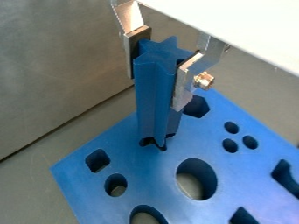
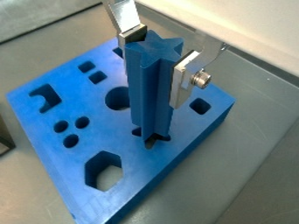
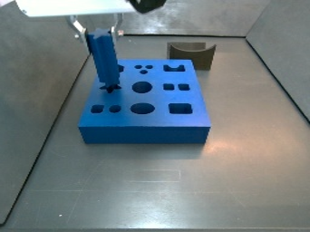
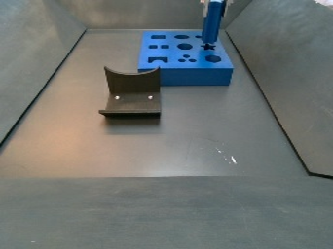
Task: Insert the star object.
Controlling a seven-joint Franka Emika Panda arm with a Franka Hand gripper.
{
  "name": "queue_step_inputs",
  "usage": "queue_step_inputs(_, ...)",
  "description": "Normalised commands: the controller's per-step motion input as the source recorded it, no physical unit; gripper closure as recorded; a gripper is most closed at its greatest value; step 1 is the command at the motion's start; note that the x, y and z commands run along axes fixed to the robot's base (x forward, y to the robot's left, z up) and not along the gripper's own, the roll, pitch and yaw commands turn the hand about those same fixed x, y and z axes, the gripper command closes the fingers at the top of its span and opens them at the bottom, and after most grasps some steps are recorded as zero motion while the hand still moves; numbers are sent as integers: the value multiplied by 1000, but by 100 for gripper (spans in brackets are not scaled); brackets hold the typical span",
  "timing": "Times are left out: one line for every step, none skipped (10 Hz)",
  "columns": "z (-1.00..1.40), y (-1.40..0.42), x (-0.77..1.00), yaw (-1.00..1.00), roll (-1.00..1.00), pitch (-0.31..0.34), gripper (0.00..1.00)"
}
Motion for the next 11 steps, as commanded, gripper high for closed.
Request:
queue_step_inputs(-91,0,0,0,10,0,100)
queue_step_inputs(-126,6,-29,17,69,0,100)
queue_step_inputs(-274,11,0,151,56,0,100)
queue_step_inputs(-423,26,0,189,56,0,100)
queue_step_inputs(-509,51,0,189,40,0,100)
queue_step_inputs(-517,40,0,203,36,0,100)
queue_step_inputs(-574,20,0,246,56,0,100)
queue_step_inputs(-634,46,97,283,90,29,100)
queue_step_inputs(-620,14,34,274,151,9,100)
queue_step_inputs(-657,0,57,274,216,1,100)
queue_step_inputs(-751,0,140,220,170,23,100)
